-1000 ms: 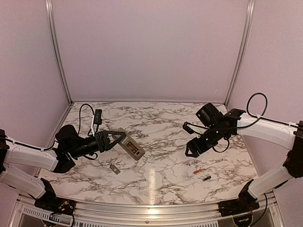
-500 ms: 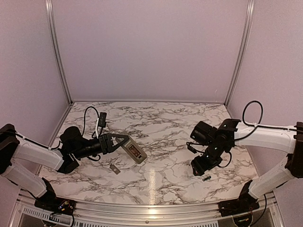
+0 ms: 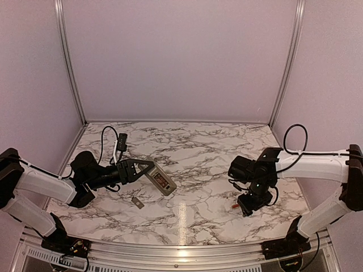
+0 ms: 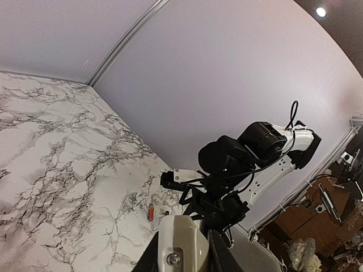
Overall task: Load the batteries into the remote control
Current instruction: Pick up the battery at the center of the board.
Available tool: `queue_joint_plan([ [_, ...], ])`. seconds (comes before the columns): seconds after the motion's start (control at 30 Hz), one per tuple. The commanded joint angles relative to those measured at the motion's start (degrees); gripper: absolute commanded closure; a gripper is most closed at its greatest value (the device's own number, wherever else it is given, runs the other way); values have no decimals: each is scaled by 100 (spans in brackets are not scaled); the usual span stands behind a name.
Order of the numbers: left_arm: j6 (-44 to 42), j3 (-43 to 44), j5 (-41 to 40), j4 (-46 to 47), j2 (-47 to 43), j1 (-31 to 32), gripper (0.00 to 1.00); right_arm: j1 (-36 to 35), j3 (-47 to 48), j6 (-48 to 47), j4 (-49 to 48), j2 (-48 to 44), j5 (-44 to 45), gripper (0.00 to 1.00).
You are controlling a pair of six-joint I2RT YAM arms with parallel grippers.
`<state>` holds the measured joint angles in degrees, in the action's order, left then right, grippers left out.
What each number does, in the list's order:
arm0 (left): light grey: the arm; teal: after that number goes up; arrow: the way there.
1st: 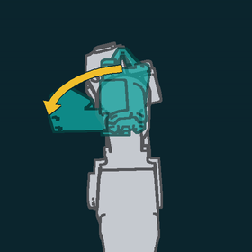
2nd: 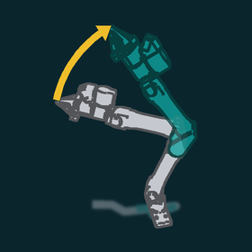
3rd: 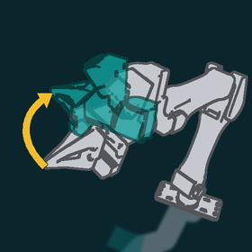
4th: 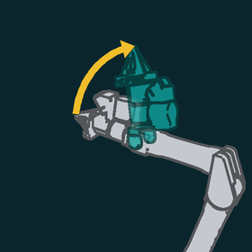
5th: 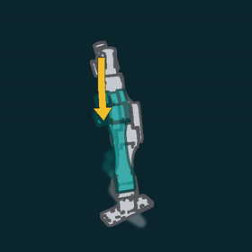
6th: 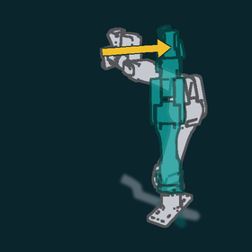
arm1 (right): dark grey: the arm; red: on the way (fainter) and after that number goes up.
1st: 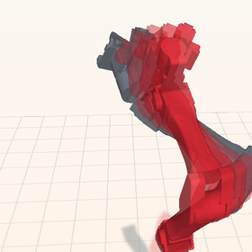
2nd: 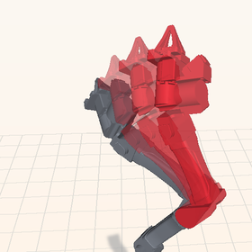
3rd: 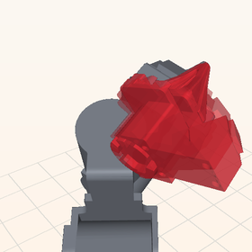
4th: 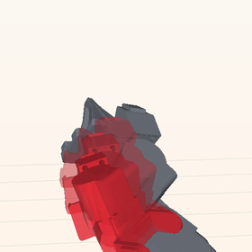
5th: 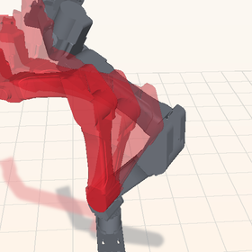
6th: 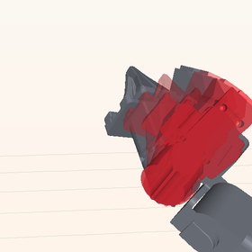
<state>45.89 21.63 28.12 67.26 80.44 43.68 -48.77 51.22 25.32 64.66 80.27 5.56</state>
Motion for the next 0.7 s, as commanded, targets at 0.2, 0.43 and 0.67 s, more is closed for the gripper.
queue_joint_plan([
  [0.2, -61, 61, 133, 212, -208, -60, 100, -246, -40, 173, -38, 489, 343, 46],
  [0.43, -102, 18, 123, 85, -399, -96, 100, -349, -27, 172, -90, 798, 450, 46],
  [0.67, -118, 8, 156, 66, -451, -105, 100, -520, 40, 319, 6, 1214, 789, 45],
])
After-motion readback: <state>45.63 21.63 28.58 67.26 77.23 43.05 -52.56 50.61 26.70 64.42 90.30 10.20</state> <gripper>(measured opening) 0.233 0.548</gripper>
